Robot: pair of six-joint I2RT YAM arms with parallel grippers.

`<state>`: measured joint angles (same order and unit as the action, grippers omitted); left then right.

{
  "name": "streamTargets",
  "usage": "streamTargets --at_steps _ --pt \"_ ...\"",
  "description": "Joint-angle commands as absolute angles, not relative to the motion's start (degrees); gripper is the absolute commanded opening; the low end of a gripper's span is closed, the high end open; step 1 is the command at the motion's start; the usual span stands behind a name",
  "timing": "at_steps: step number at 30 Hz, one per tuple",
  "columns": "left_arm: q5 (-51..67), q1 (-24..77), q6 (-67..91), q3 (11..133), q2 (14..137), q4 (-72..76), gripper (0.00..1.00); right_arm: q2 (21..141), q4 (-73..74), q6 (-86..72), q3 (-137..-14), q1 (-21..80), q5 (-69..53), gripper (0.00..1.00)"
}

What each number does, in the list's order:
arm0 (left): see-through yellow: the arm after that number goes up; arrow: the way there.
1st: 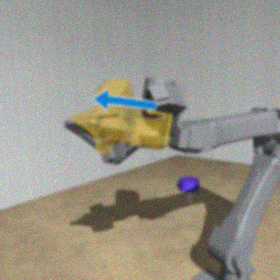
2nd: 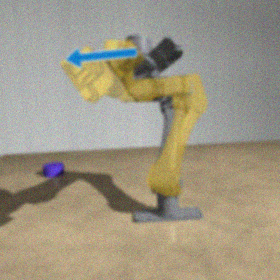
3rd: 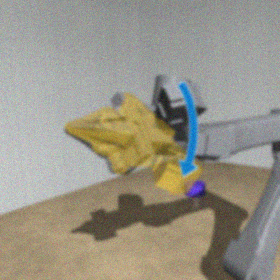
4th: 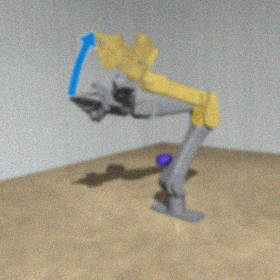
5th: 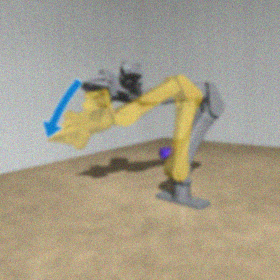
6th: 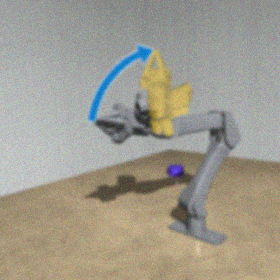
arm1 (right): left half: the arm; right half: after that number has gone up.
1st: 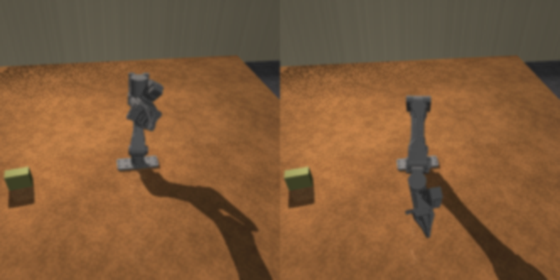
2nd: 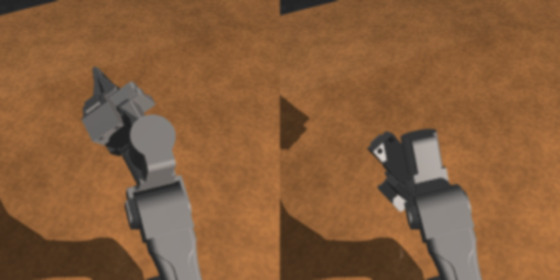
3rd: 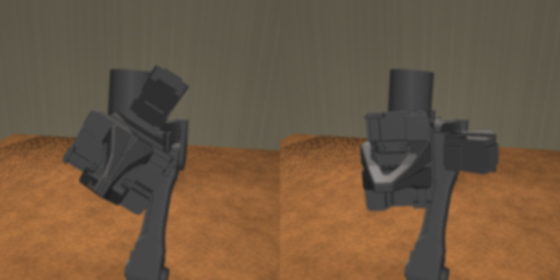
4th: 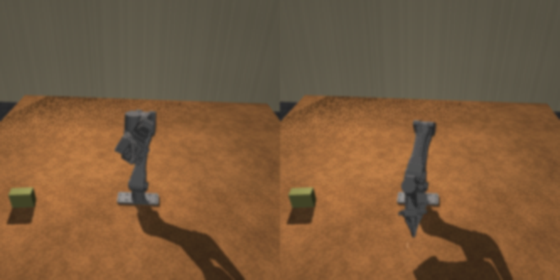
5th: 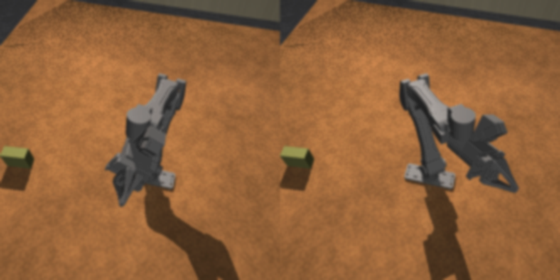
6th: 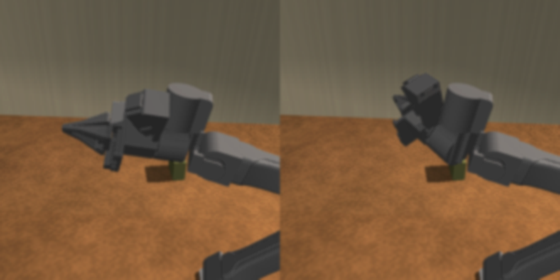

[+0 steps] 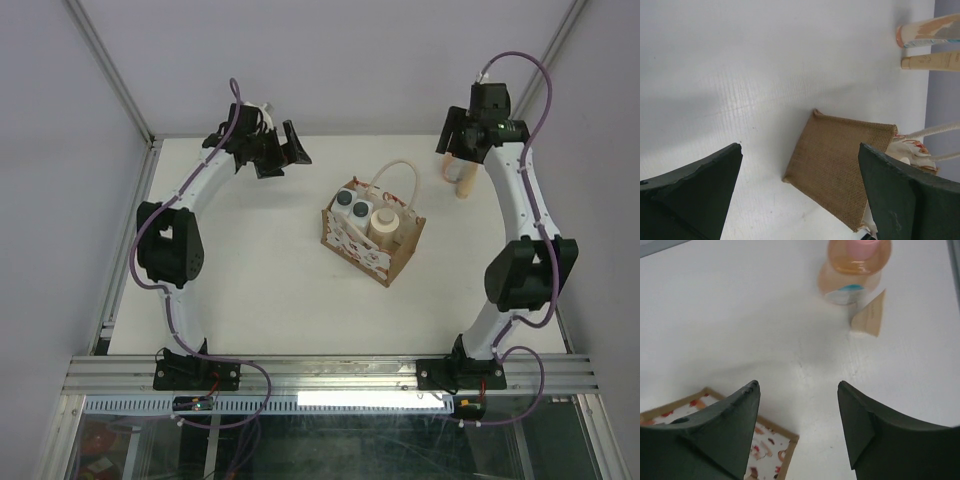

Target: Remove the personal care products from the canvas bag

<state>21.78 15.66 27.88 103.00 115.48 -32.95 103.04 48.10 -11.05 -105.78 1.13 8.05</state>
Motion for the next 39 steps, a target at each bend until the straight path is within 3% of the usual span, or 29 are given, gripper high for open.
streamTargets --at_steps 1,18,29,39 --pt "24.6 15.6 33.9 102.0 110.4 -29.8 0.99 94.2 48.3 -12.6 -101.9 4.3 0.4 0.68" --pt "23.8 17.0 39.6 94.3 104.5 -29.8 0.99 85.2 47.2 -5.4 -90.3 19.6 -2.2 0.71" --pt "12.9 18.0 39.1 87.7 98.3 -23.7 0.99 83.3 47.4 -4.4 -83.9 20.1 -0.9 0.77" --pt "14.8 19.1 41.4 84.7 97.0 -21.5 0.99 83.6 46.0 -2.0 -81.3 20.0 -2.0 0.79"
